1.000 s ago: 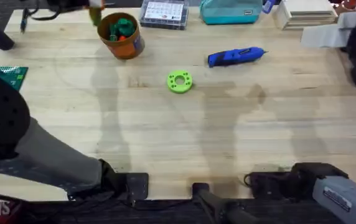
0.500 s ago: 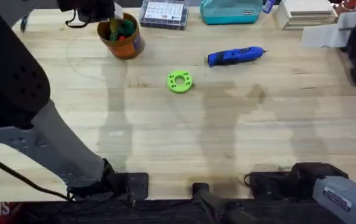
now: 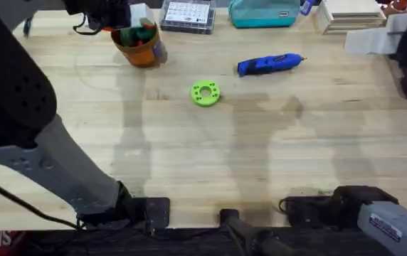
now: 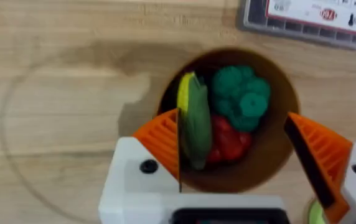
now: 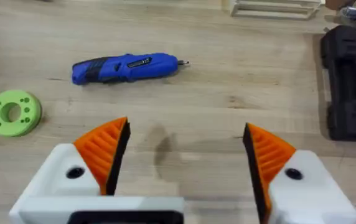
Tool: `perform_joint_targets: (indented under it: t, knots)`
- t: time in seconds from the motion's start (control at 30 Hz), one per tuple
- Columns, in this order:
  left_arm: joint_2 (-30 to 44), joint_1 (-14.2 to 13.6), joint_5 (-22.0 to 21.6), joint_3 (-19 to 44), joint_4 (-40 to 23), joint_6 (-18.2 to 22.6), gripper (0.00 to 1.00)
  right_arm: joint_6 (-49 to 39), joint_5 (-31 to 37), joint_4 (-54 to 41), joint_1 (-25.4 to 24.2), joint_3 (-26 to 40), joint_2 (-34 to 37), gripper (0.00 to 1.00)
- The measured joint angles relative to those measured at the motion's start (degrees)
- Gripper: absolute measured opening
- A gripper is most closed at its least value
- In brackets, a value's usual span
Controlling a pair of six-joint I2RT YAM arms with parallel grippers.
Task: Pick up the gripper from the table and insert it into the empty holder that is missing its gripper. Then pick up a screw, insert it into the mounting hole, and use the screwdriver to tighten it. Finally, clean up the table by picking up the vegetable and placing it into the bucket.
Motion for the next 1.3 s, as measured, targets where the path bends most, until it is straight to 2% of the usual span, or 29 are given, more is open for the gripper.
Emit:
perform_joint_targets:
  t: [0.17,0.47,0.73,0.87,1.07,1.3]
  knots:
    - [-4.87,0.0,0.13,0.02,-6.7,0.32,0.976,0.0,0.0,0.0,0.0,0.0,0.0,0.994]
    - [-24.1,0.0,-0.08,1.31,-25.27,5.03,0.977,0.0,0.0,0.0,0.0,0.0,0.0,0.994]
    - [-37.38,0.0,-2.95,1.53,-37.06,6.29,0.976,0.02,0.0,0.0,0.0,0.0,0.0,0.994]
    - [-44.2,0.0,-4.03,-0.95,-37.55,6.32,0.977,0.0,0.0,0.0,0.0,0.0,0.02,0.994]
    - [-55.28,0.0,-4.22,-10.98,-35.38,6.29,0.977,0.0,0.0,0.0,0.0,0.0,0.02,0.994]
    - [-59.98,0.0,-4.2,-15.32,-35.4,6.29,0.977,0.0,0.0,0.0,0.0,0.0,0.0,0.994]
